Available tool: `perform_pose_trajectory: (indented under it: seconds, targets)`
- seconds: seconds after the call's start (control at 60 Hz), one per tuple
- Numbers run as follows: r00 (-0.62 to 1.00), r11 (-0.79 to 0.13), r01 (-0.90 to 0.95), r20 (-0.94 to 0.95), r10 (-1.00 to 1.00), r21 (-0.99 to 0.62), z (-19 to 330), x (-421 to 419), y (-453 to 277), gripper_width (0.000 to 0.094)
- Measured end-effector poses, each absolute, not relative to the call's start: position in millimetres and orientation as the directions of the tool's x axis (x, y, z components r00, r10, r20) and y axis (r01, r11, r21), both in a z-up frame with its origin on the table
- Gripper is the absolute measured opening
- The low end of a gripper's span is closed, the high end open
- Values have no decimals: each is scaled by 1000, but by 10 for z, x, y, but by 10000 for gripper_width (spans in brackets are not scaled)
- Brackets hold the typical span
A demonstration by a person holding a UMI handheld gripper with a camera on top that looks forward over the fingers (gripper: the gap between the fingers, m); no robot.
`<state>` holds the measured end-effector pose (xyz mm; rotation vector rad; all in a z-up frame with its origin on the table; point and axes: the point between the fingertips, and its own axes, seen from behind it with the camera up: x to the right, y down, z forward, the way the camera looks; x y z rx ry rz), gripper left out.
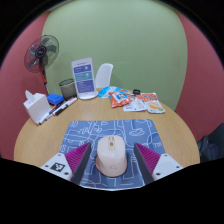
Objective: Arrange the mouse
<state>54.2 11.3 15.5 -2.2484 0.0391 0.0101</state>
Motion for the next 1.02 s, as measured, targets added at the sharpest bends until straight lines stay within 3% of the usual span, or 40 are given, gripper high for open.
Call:
perform_pose_trajectory:
  seconds: [0.033, 0.233, 0.517, 0.8, 1.017]
  targets:
    - [1000, -624, -28, -15, -25, -781, 232, 537, 70, 818]
    - [999, -574, 7, 36, -39, -819, 882, 439, -392, 843]
    - [992, -508, 38, 95, -86, -861, 1818, 104, -1647, 841]
    - [987, -485, 53, 118, -105, -873, 2202, -151, -2574, 840]
    - [985, -474, 66, 132, -107, -878, 2295, -186, -2765, 840]
